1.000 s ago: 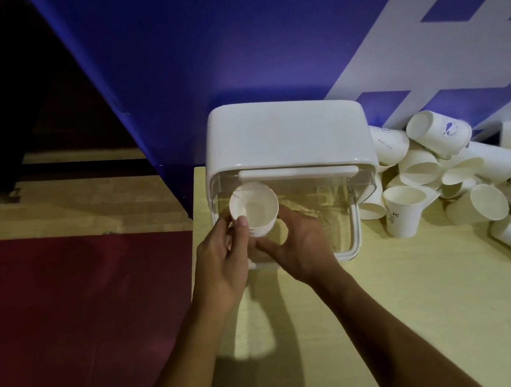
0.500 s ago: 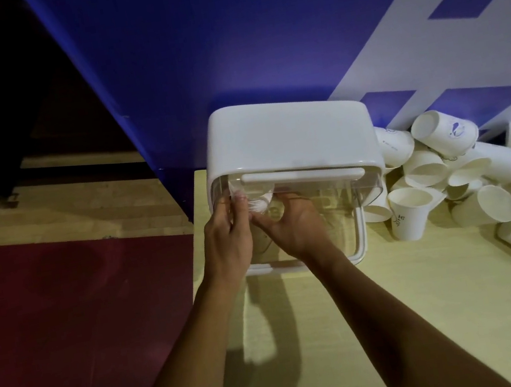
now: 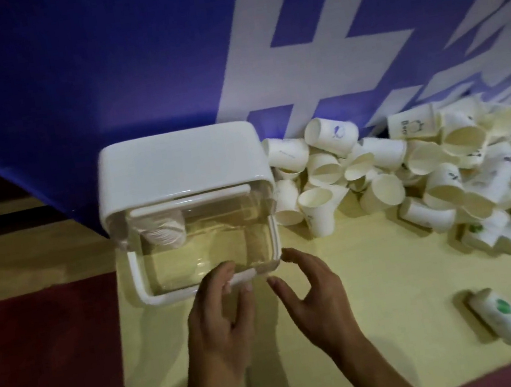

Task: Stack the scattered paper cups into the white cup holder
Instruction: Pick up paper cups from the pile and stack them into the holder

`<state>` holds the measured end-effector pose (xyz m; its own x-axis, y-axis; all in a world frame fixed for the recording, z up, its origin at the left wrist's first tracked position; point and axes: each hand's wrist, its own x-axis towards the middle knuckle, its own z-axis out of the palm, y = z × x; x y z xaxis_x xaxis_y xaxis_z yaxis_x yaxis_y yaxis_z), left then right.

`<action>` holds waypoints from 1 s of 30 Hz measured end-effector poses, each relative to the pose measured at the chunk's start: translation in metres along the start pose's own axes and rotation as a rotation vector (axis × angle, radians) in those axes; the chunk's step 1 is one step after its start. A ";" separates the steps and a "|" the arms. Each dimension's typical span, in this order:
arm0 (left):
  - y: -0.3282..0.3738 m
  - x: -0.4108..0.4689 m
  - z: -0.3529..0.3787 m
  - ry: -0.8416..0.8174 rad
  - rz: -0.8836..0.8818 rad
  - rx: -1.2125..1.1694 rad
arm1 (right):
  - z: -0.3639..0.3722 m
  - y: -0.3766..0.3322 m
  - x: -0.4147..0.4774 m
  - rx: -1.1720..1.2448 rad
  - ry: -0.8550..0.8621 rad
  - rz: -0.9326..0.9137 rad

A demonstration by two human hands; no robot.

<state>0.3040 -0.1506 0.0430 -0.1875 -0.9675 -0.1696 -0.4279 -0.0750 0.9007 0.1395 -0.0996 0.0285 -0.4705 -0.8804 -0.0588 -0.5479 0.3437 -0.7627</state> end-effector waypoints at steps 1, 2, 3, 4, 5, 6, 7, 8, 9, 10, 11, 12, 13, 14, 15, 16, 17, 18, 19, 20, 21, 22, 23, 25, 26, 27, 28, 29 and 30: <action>0.008 0.002 0.021 -0.068 0.005 0.021 | -0.016 0.013 -0.005 0.009 0.024 0.058; 0.016 0.006 0.044 -0.122 0.002 0.051 | -0.032 0.027 -0.009 0.020 0.046 0.112; 0.023 0.009 0.068 -0.162 -0.010 0.082 | -0.048 0.041 -0.013 0.024 0.071 0.144; 0.030 0.013 0.092 -0.191 -0.036 0.110 | -0.064 0.055 -0.017 0.016 0.096 0.158; 0.039 0.017 0.116 -0.209 -0.085 0.127 | -0.079 0.067 -0.020 0.007 0.118 0.171; 0.046 0.021 0.138 -0.220 -0.150 0.138 | -0.095 0.077 -0.023 0.005 0.137 0.193; 0.049 0.027 0.159 -0.217 -0.207 0.128 | -0.110 0.087 -0.027 0.012 0.154 0.218; 0.051 0.034 0.178 -0.193 -0.252 0.101 | -0.125 0.096 -0.032 0.021 0.172 0.235; 0.053 0.042 0.195 -0.144 -0.285 0.066 | -0.139 0.105 -0.038 0.028 0.188 0.247; 0.053 0.050 0.209 -0.083 -0.320 0.029 | -0.152 0.115 -0.045 0.034 0.204 0.254; 0.054 0.058 0.222 -0.020 -0.350 -0.005 | -0.165 0.124 -0.051 0.043 0.228 0.261; 0.055 0.064 0.232 0.039 -0.382 -0.040 | -0.177 0.133 -0.057 0.046 0.258 0.270; 0.057 0.070 0.241 0.094 -0.414 -0.073 | -0.189 0.142 -0.063 0.041 0.287 0.276; 0.059 0.074 0.249 0.147 -0.447 -0.098 | -0.201 0.153 -0.069 0.034 0.310 0.286; 0.060 0.079 0.255 0.194 -0.472 -0.116 | -0.212 0.164 -0.075 0.023 0.328 0.302; 0.062 0.081 0.259 0.231 -0.486 -0.123 | -0.222 0.175 -0.080 0.005 0.337 0.324; 0.062 0.082 0.262 0.256 -0.486 -0.120 | -0.231 0.189 -0.085 -0.015 0.335 0.352; 0.062 0.082 0.265 0.270 -0.479 -0.108 | -0.239 0.203 -0.090 -0.036 0.322 0.371; 0.062 0.081 0.266 0.283 -0.463 -0.091 | -0.246 0.219 -0.095 -0.065 0.302 0.380; 0.062 0.078 0.267 0.299 -0.440 -0.077 | -0.251 0.233 -0.099 -0.102 0.280 0.382; 0.061 0.074 0.266 0.316 -0.414 -0.068 | -0.254 0.245 -0.102 -0.157 0.251 0.383; 0.061 0.070 0.266 0.325 -0.387 -0.063 | -0.256 0.258 -0.105 -0.228 0.221 0.378; 0.060 0.064 0.265 0.322 -0.361 -0.059 | -0.257 0.269 -0.107 -0.311 0.204 0.359; 0.058 0.050 0.262 0.279 -0.317 -0.049 | -0.253 0.286 -0.111 -0.412 0.210 0.336; 0.057 0.042 0.259 0.247 -0.303 -0.046 | -0.251 0.291 -0.112 -0.415 0.204 0.345; 0.058 0.034 0.256 0.215 -0.289 -0.040 | -0.250 0.295 -0.112 -0.408 0.196 0.358; 0.059 0.026 0.254 0.186 -0.268 -0.035 | -0.248 0.298 -0.112 -0.407 0.184 0.364; 0.061 0.018 0.251 0.158 -0.242 -0.033 | -0.247 0.302 -0.113 -0.414 0.164 0.370; 0.063 0.011 0.248 0.128 -0.211 -0.039 | -0.246 0.304 -0.112 -0.425 0.146 0.370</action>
<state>0.0556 -0.1058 -0.0011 0.0168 -0.9518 -0.3061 -0.4107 -0.2857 0.8659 -0.1450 0.1841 -0.0385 -0.7575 -0.6330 -0.1599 -0.5441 0.7474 -0.3812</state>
